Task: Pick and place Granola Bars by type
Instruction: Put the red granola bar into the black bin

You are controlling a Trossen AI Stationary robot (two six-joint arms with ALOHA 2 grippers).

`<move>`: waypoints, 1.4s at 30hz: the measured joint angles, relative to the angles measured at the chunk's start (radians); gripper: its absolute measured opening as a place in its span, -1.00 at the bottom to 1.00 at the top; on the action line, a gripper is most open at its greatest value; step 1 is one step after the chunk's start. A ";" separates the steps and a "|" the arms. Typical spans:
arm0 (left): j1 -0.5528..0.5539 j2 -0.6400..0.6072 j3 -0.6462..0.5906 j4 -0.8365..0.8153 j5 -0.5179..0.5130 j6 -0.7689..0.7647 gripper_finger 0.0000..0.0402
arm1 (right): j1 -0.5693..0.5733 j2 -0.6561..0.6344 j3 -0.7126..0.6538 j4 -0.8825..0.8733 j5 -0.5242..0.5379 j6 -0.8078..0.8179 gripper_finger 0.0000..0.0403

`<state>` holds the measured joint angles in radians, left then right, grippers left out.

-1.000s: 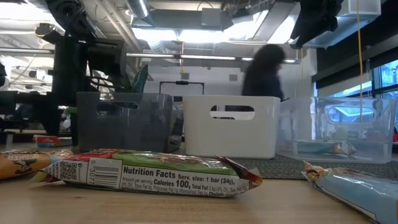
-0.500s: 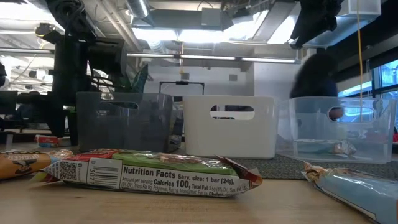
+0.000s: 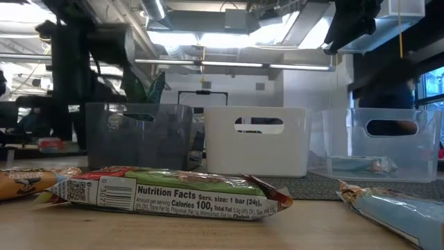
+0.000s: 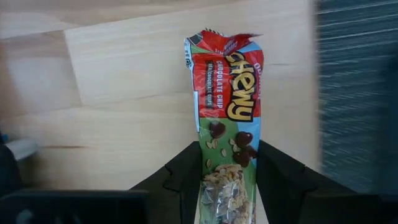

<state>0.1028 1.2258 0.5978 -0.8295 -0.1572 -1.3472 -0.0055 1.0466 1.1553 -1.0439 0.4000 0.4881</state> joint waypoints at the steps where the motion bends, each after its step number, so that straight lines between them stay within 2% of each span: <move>1: -0.007 -0.025 0.006 -0.004 -0.005 0.000 -0.37 | 0.000 0.000 0.000 0.000 0.000 0.000 0.11; 9: -0.060 -0.220 0.136 0.000 -0.131 0.093 -0.37 | 0.000 0.000 0.000 0.007 0.001 0.000 0.11; 15: -0.086 -0.250 0.265 0.062 -0.145 0.274 -0.37 | 0.000 0.000 0.000 0.007 0.010 -0.003 0.11; 21: -0.115 -0.155 0.311 0.176 -0.127 0.377 -0.37 | 0.000 0.000 0.000 0.008 0.026 -0.004 0.11; 30: -0.141 0.060 0.311 0.178 -0.002 0.371 -0.37 | 0.000 0.000 0.000 0.008 0.029 -0.072 0.11; 35: -0.148 0.156 0.311 0.195 0.003 0.337 -0.37 | 0.000 0.000 0.000 0.014 0.029 -0.083 0.11; 42: -0.148 0.239 0.310 0.299 0.007 0.337 -0.37 | 0.000 0.000 0.000 0.014 0.028 -0.108 0.11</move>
<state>-0.0452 1.4647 0.9081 -0.5302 -0.1505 -1.0106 -0.0055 1.0466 1.1553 -1.0294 0.4278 0.3805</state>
